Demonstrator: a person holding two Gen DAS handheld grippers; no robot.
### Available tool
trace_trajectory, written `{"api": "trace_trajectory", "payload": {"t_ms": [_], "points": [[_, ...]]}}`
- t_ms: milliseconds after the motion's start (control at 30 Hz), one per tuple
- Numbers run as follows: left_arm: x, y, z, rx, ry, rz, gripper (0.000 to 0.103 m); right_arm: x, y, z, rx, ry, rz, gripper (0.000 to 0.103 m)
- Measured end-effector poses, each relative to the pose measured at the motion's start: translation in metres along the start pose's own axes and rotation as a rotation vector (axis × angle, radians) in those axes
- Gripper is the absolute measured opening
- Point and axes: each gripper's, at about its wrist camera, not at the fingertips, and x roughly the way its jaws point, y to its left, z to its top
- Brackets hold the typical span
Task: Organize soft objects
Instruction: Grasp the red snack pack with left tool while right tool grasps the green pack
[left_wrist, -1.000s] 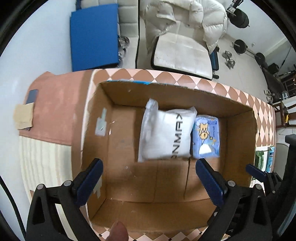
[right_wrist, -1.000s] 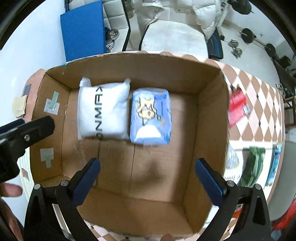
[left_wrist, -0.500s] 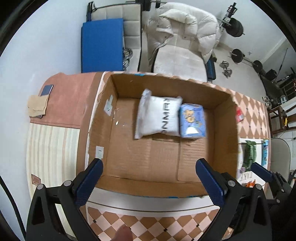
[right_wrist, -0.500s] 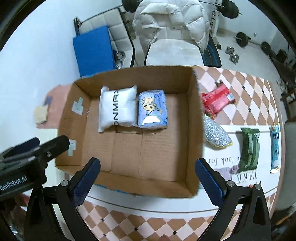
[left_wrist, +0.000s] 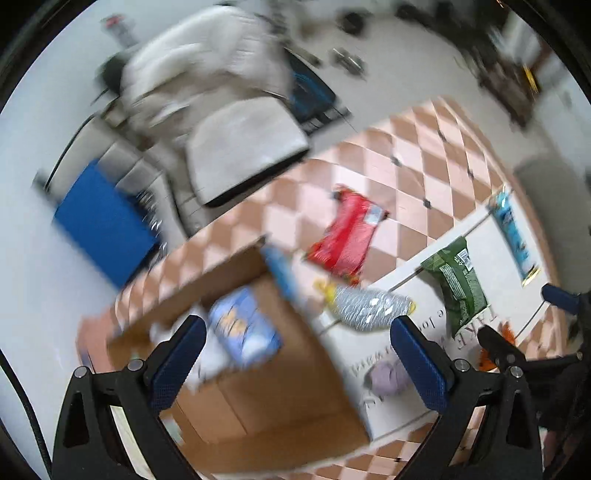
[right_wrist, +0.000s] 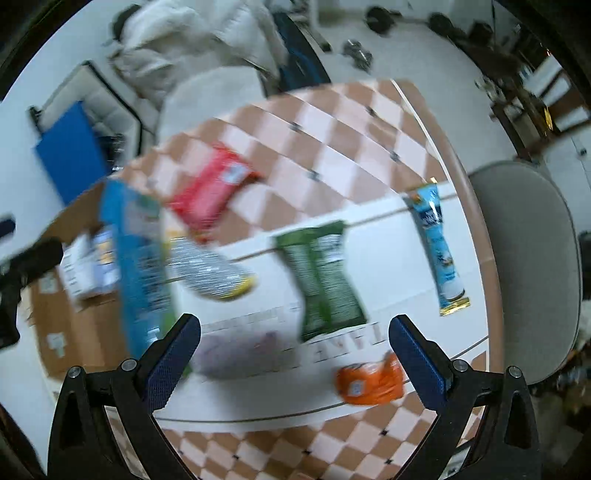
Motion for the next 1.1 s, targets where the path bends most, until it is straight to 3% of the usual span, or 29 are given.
{"api": "trace_trajectory", "payload": {"t_ms": [100,167,267,433,600,700,767,833,933,1100], "points": [[0.049,-0.034,0.047,0.13,0.102,0.04,0.093,0.038,-0.025,0.017,0.034,0.069,0.018,0.102],[0.083,-0.05,0.067,0.183,0.171,0.056,0.084,0.062,-0.031,0.021,0.048,0.112,0.02,0.088],[0.122,-0.064,0.084,0.215,0.252,0.047,0.083,0.091,-0.036,0.025,0.057,0.166,0.04,0.083],[0.165,-0.077,0.097,0.28,0.344,0.058,0.083,0.116,-0.037,0.03,0.05,0.201,0.05,0.083],[0.201,-0.086,0.091,0.332,0.452,0.064,0.084,0.131,-0.038,0.027,0.037,0.234,0.048,0.083],[0.206,-0.084,0.089,0.304,0.464,0.046,0.08,0.143,-0.037,0.024,0.029,0.26,0.037,0.083],[0.201,-0.078,0.089,0.258,0.473,0.0,0.046,0.15,-0.038,0.023,0.034,0.275,0.029,0.078],[0.195,-0.074,0.088,0.236,0.451,0.01,0.044,0.157,-0.04,0.022,0.044,0.292,0.012,0.06],[0.176,-0.067,0.087,0.19,0.385,0.017,0.043,0.154,-0.042,0.02,0.062,0.281,0.022,0.043],[0.115,-0.037,0.078,0.042,0.264,-0.097,0.043,0.118,-0.035,0.02,0.063,0.221,0.027,0.038]]}}
